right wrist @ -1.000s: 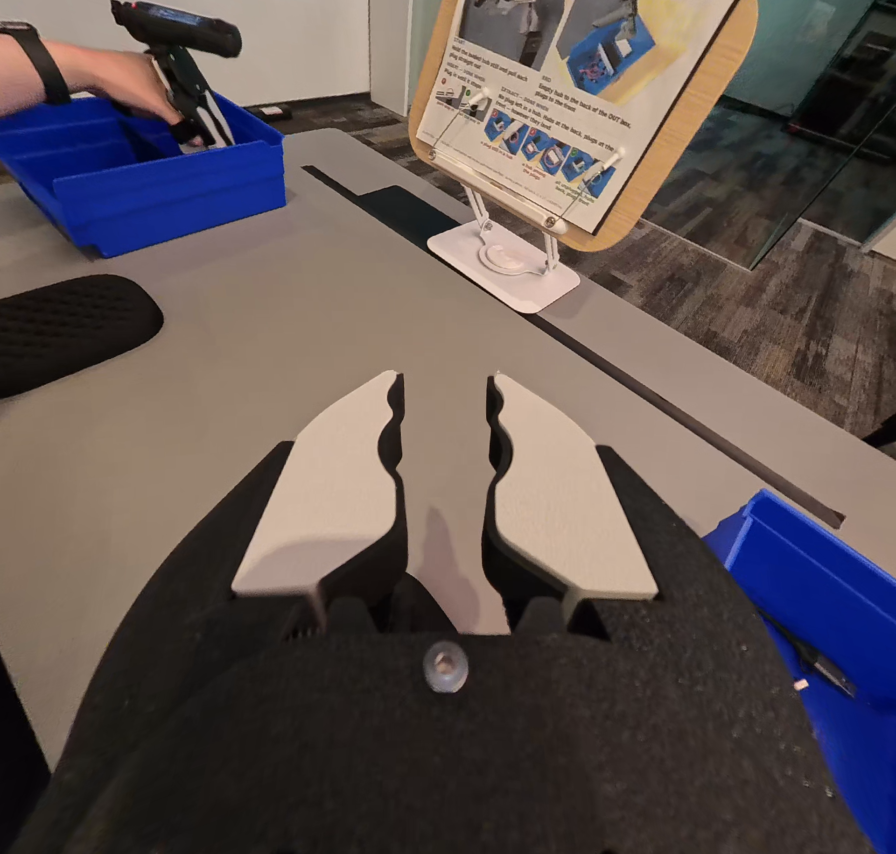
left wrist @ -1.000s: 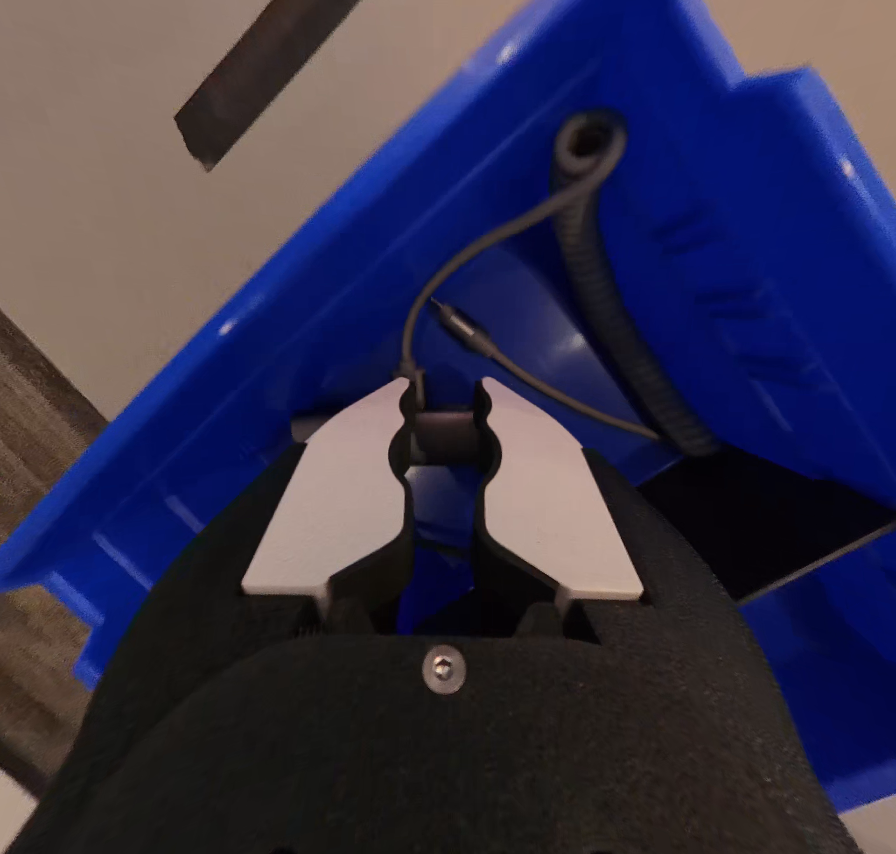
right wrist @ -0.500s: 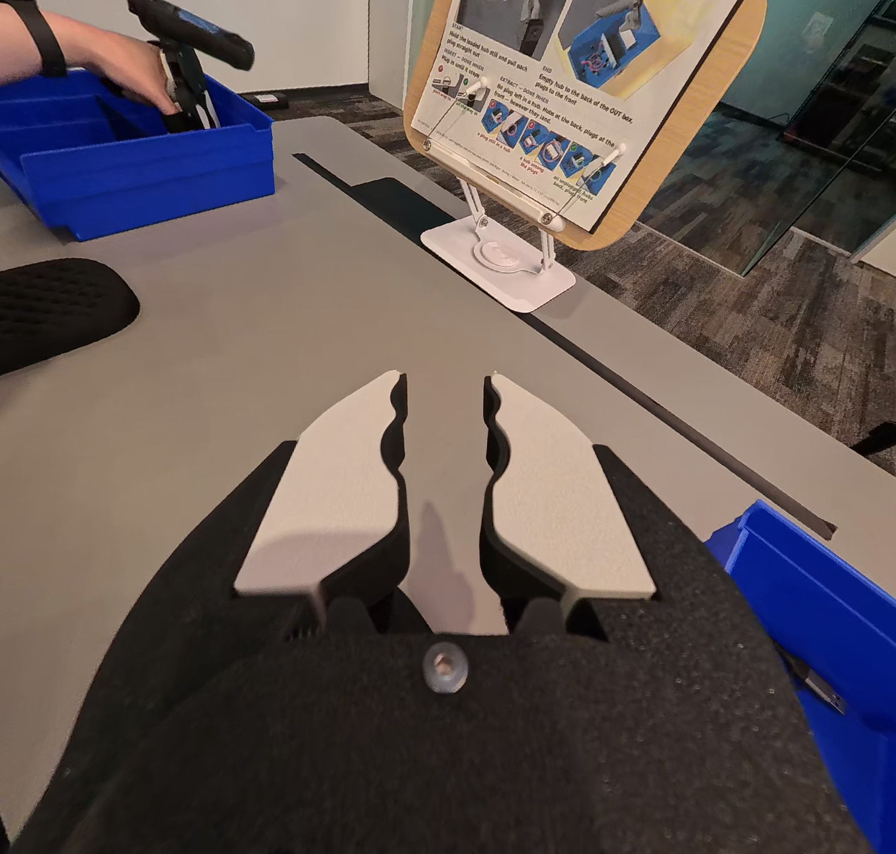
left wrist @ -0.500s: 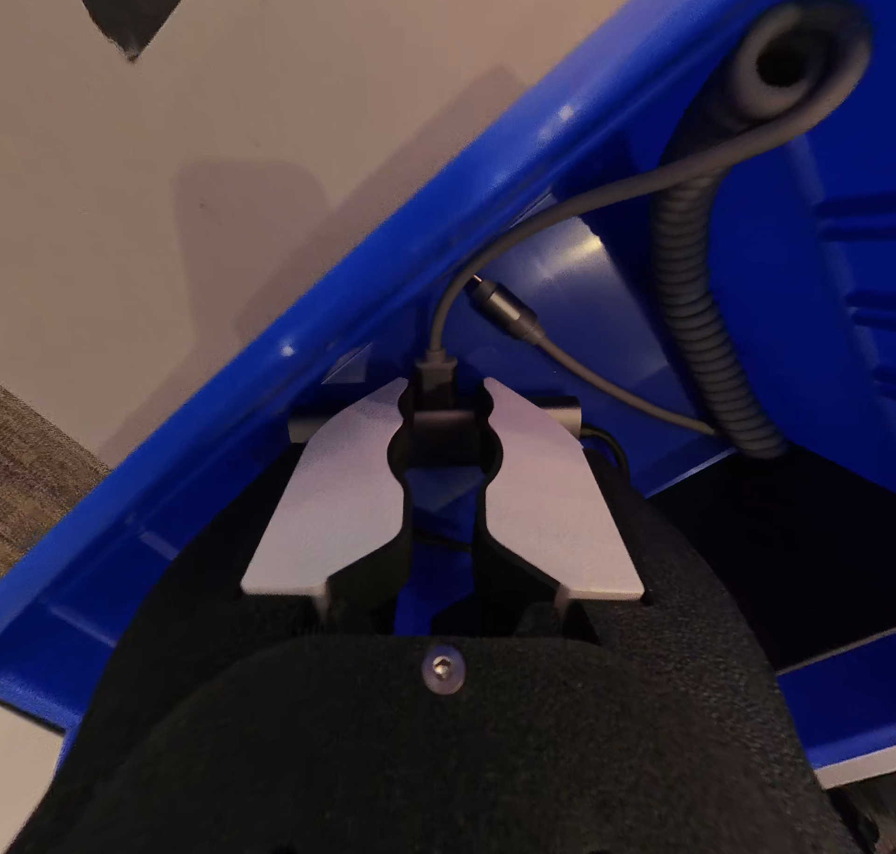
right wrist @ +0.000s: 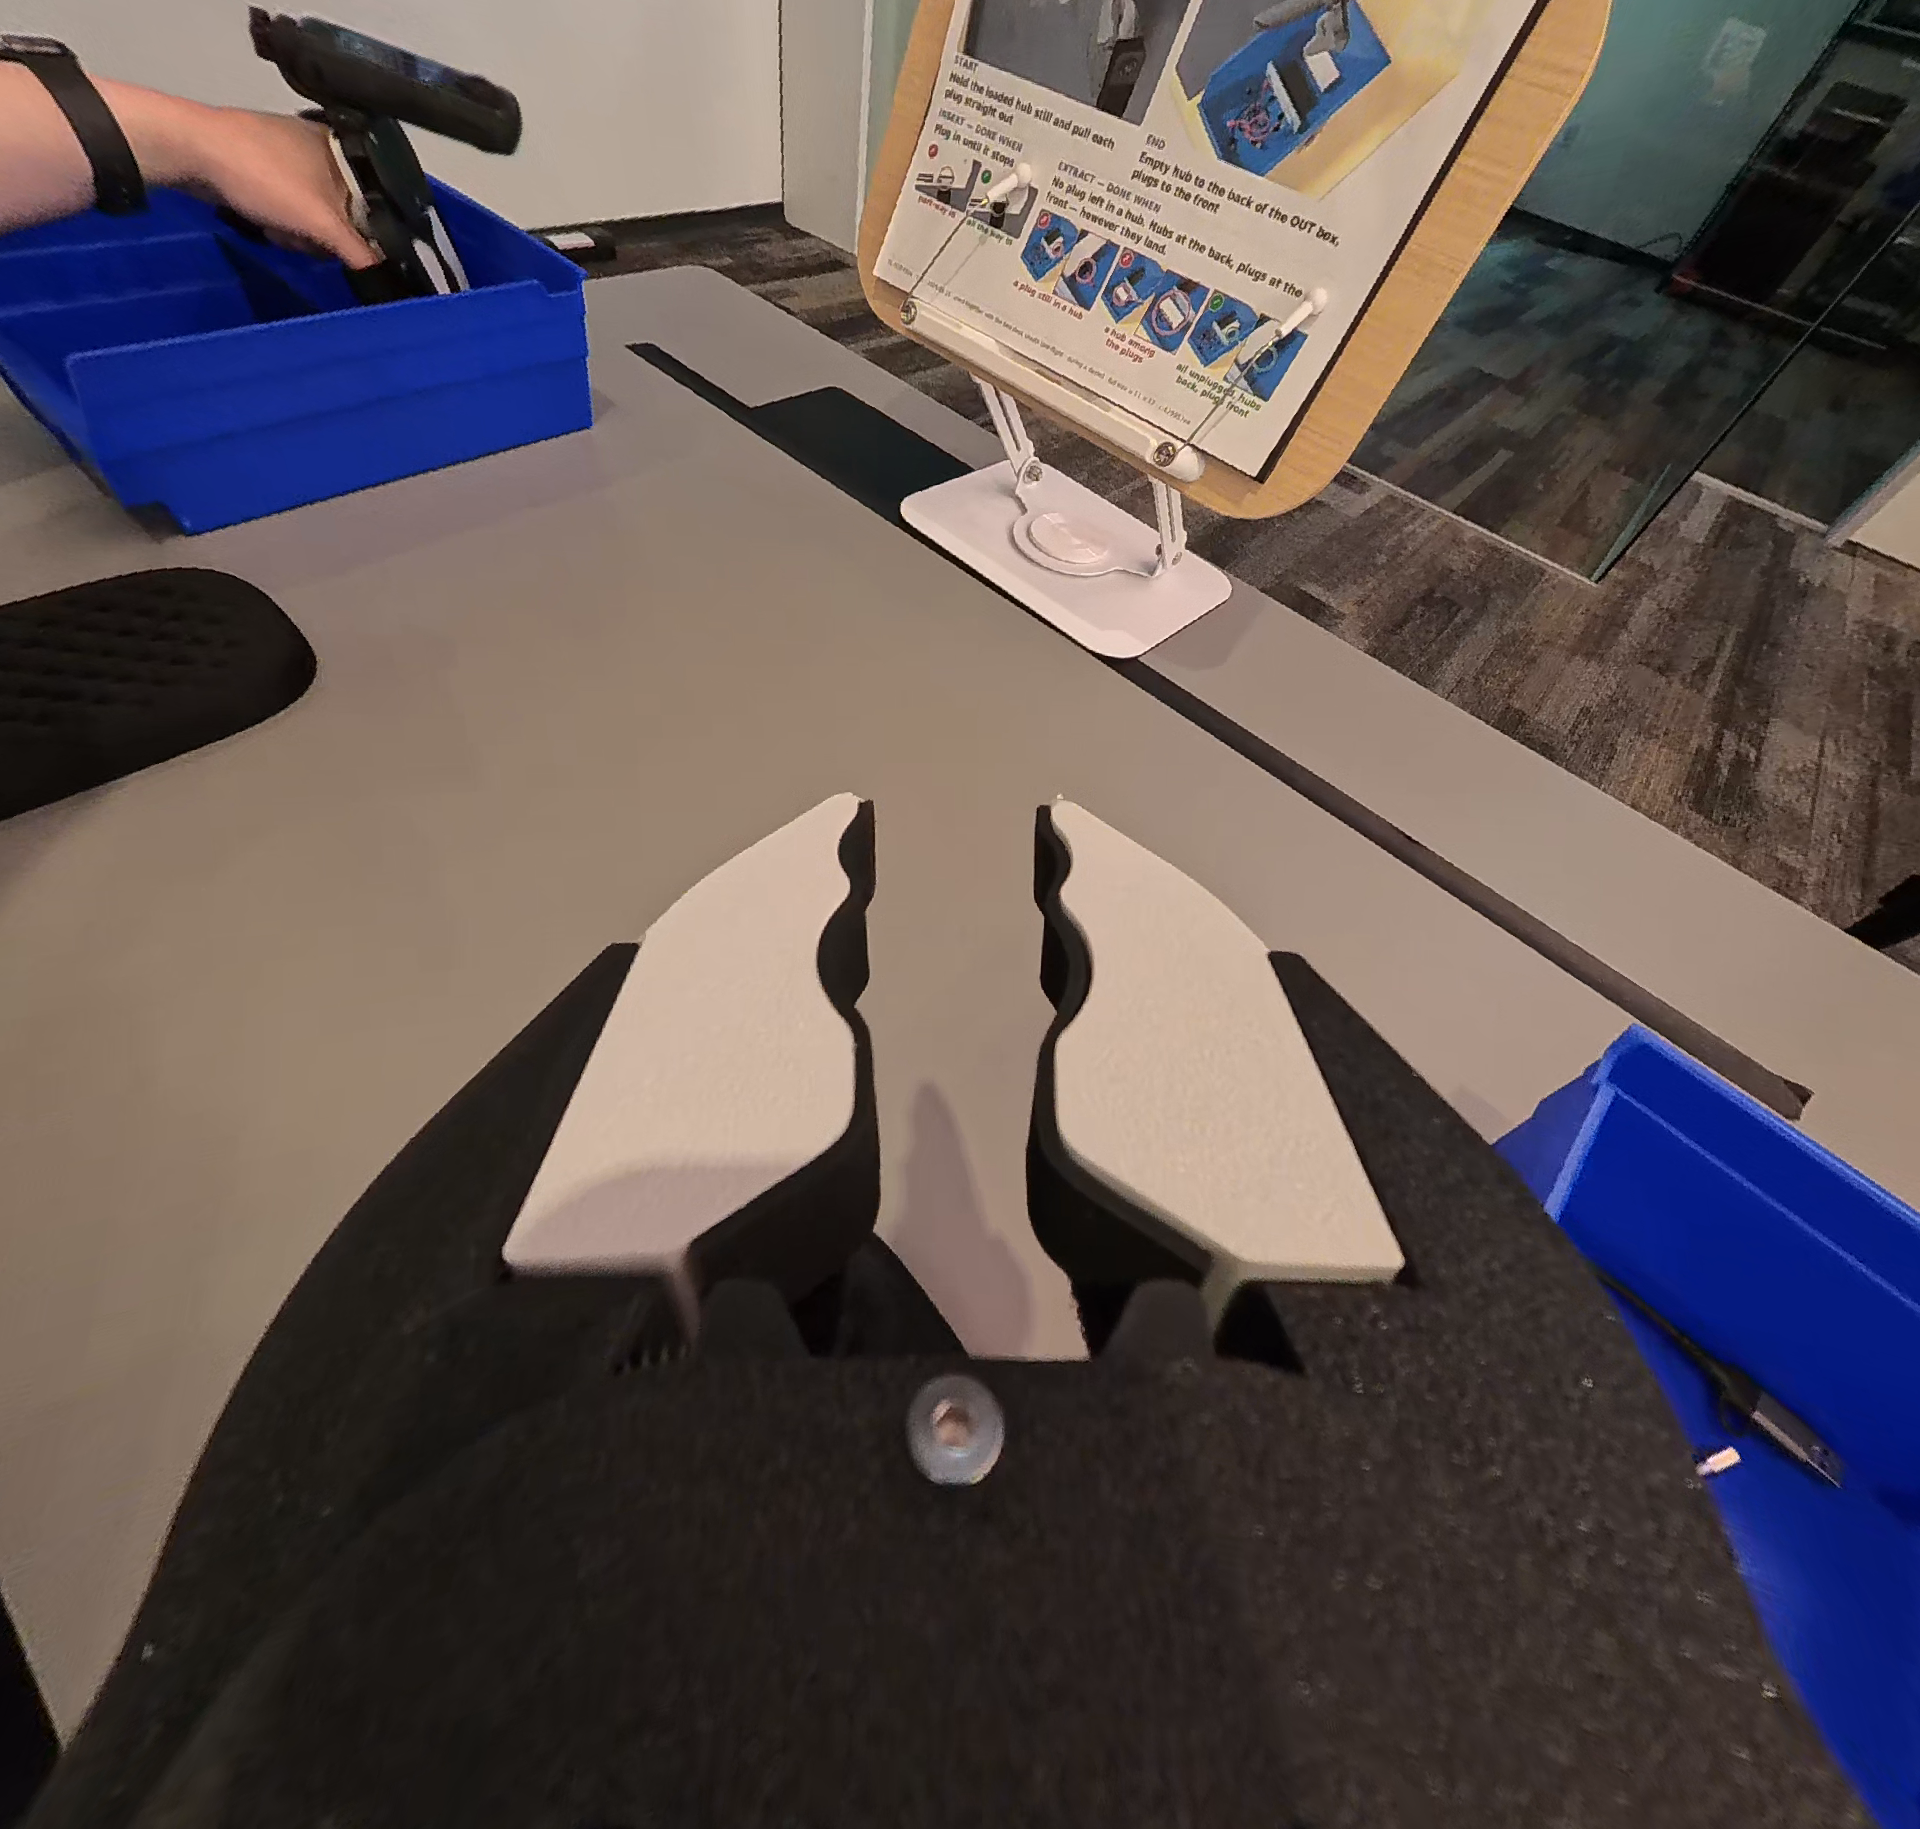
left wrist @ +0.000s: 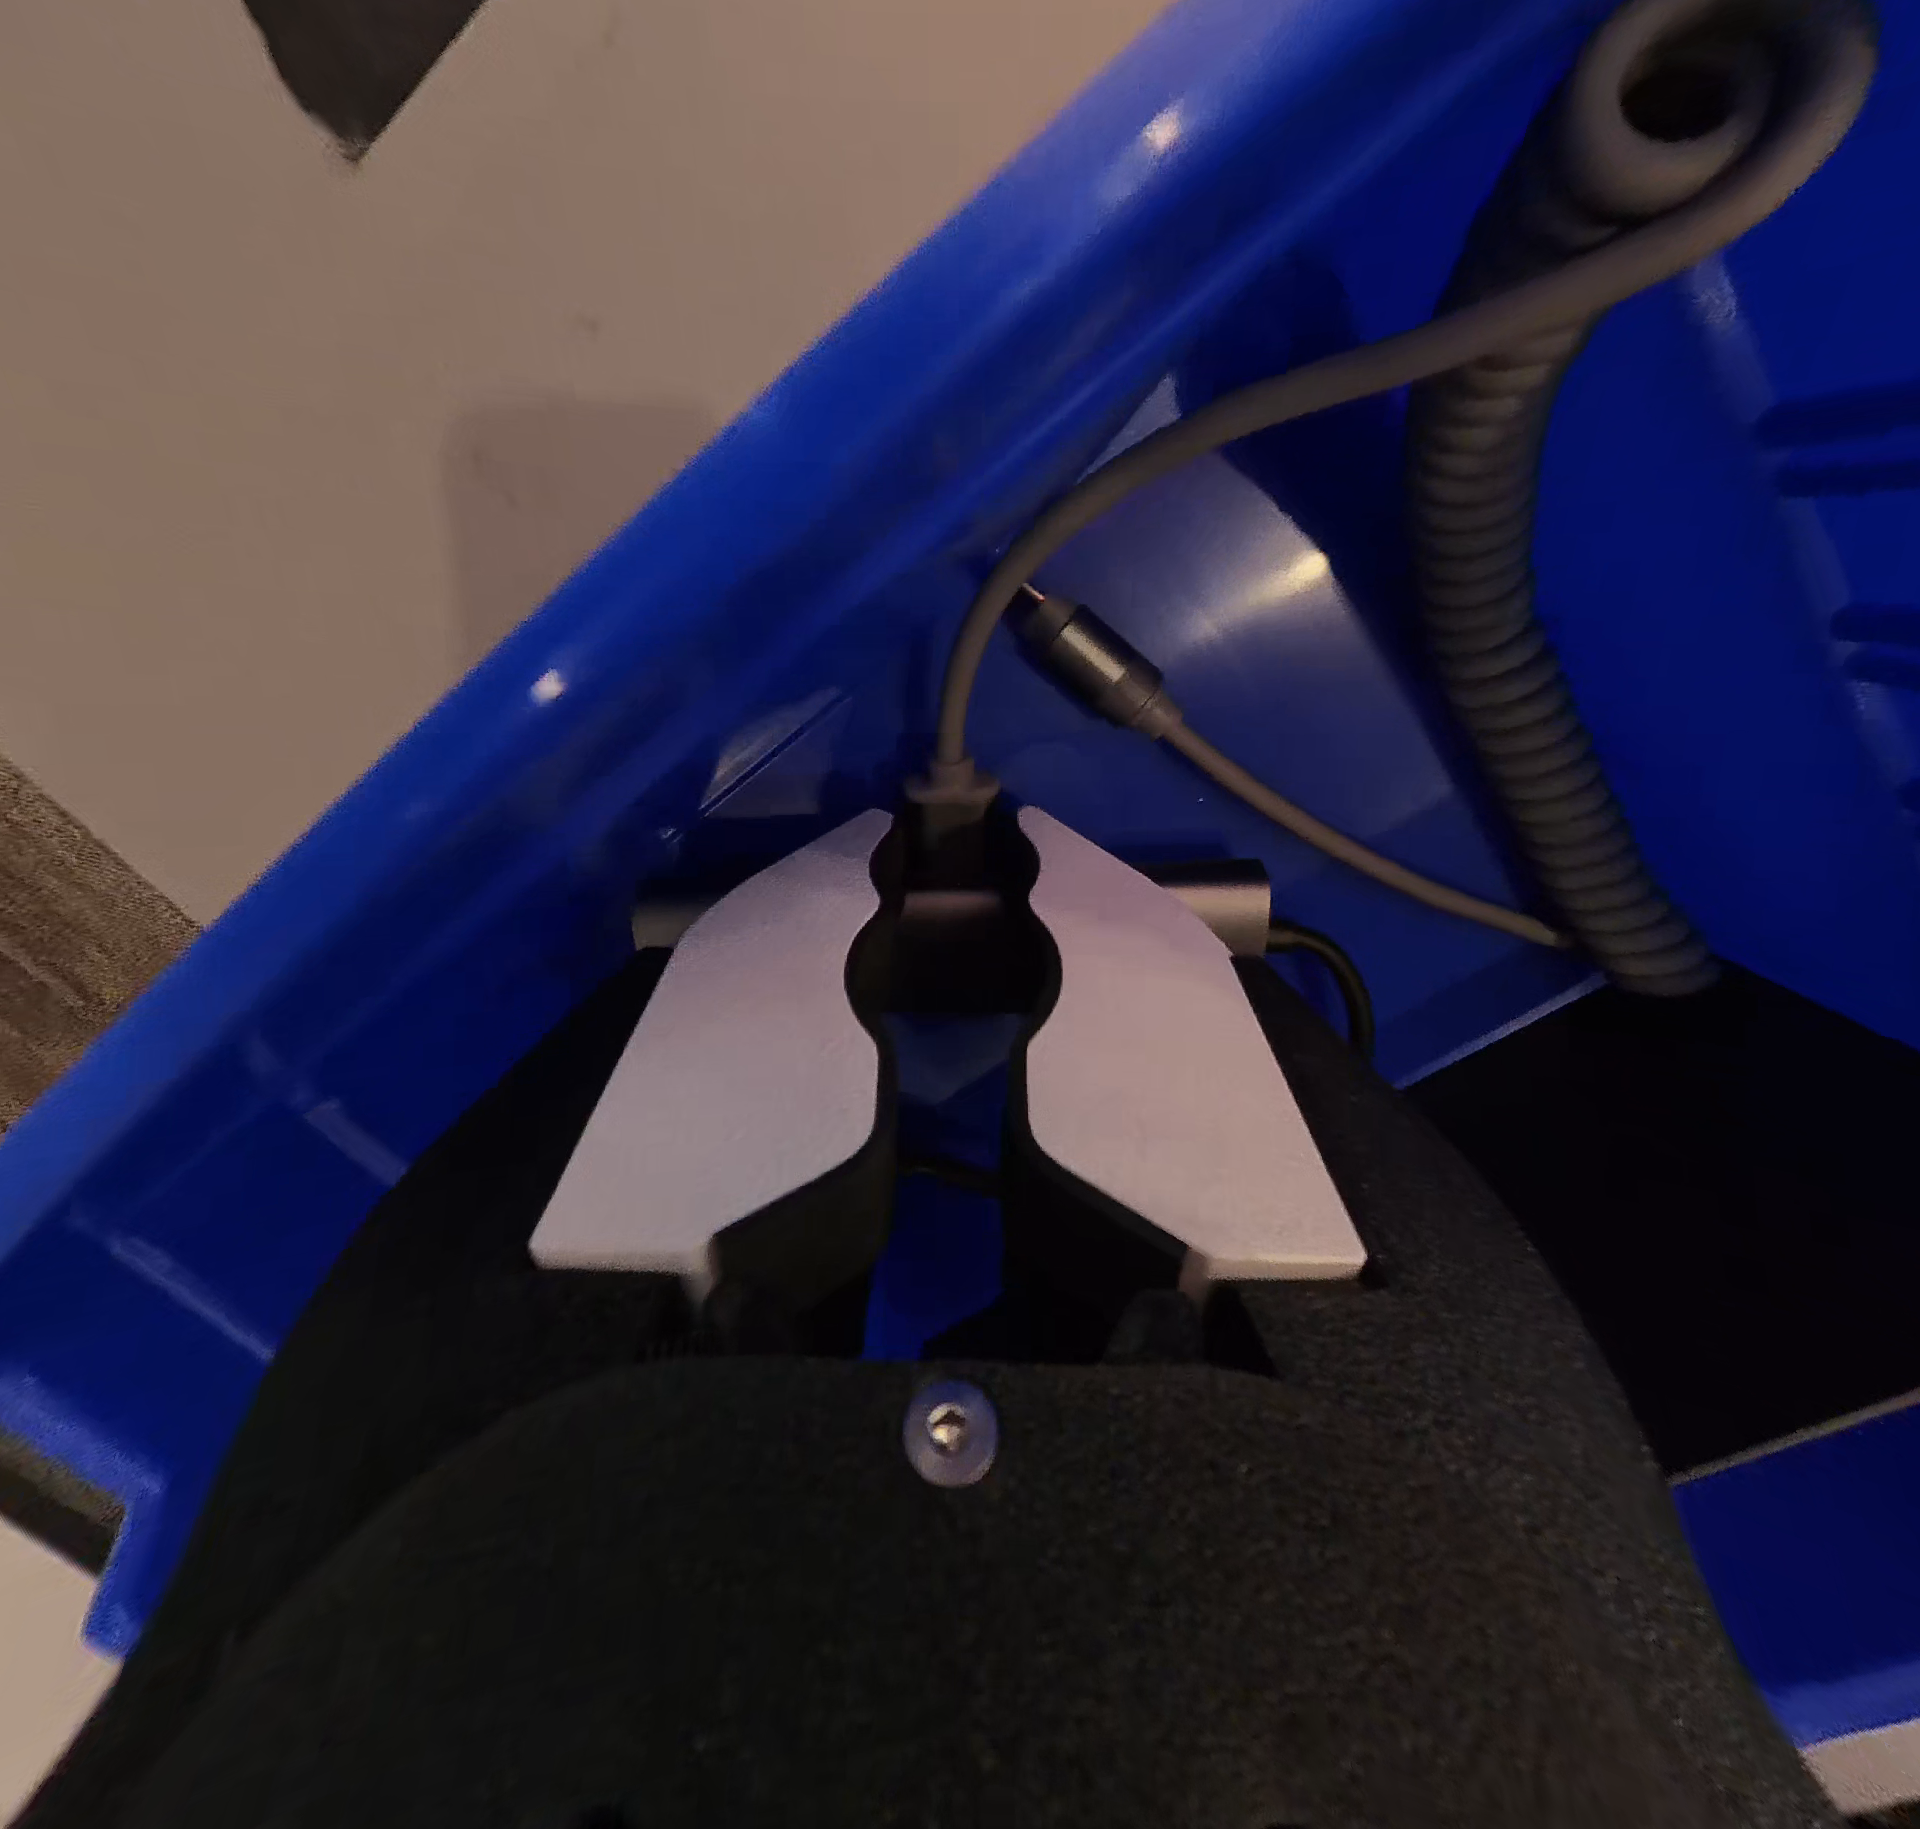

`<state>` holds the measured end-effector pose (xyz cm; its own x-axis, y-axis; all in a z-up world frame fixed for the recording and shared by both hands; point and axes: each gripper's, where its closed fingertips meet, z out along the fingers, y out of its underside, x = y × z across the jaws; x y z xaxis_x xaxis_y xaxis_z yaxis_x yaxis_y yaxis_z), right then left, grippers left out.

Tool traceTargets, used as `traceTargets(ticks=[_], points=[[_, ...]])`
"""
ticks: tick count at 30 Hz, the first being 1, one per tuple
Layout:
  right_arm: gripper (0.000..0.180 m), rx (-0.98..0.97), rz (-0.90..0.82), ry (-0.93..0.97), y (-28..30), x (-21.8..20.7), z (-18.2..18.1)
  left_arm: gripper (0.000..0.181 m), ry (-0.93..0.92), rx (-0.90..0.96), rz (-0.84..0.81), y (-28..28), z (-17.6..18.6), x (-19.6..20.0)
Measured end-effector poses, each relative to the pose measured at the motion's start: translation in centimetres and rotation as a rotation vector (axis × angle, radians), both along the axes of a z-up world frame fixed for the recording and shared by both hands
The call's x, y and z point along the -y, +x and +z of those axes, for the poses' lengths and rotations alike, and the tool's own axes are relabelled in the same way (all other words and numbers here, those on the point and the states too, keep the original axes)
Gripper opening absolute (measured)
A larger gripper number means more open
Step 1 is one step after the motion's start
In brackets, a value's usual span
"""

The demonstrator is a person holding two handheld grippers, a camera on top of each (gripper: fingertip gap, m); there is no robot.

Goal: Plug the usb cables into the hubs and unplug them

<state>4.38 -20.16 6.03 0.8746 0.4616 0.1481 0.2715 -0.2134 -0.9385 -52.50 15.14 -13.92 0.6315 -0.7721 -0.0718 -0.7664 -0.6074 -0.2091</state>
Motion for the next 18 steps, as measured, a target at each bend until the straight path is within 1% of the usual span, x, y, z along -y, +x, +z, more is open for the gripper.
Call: traceTargets(ticks=[4, 7, 11, 15, 18], points=[[0.029, -0.010, 0.010, 0.005, 0.0, 0.4, -0.1, 0.017, 0.089, 0.009, 0.023, -0.5, 1.8, -0.4], [0.029, -0.018, 0.018, 0.008, -0.1, 0.7, -0.3, 0.017, 0.159, 0.028, 0.033, -0.7, 3.8, -0.3], [0.028, -0.051, 0.032, 0.013, -0.3, 0.8, -0.6, 0.017, 0.242, 0.050, 0.042, -0.4, 7.1, 0.3], [0.028, -0.102, 0.065, 0.019, -1.0, 0.6, -1.0, 0.017, 0.320, 0.109, 0.057, 0.8, 10.8, 1.2], [0.028, -0.136, 0.104, 0.020, -2.0, 0.5, -1.2, 0.017, 0.385, 0.126, 0.034, 2.1, 13.4, 2.1]])
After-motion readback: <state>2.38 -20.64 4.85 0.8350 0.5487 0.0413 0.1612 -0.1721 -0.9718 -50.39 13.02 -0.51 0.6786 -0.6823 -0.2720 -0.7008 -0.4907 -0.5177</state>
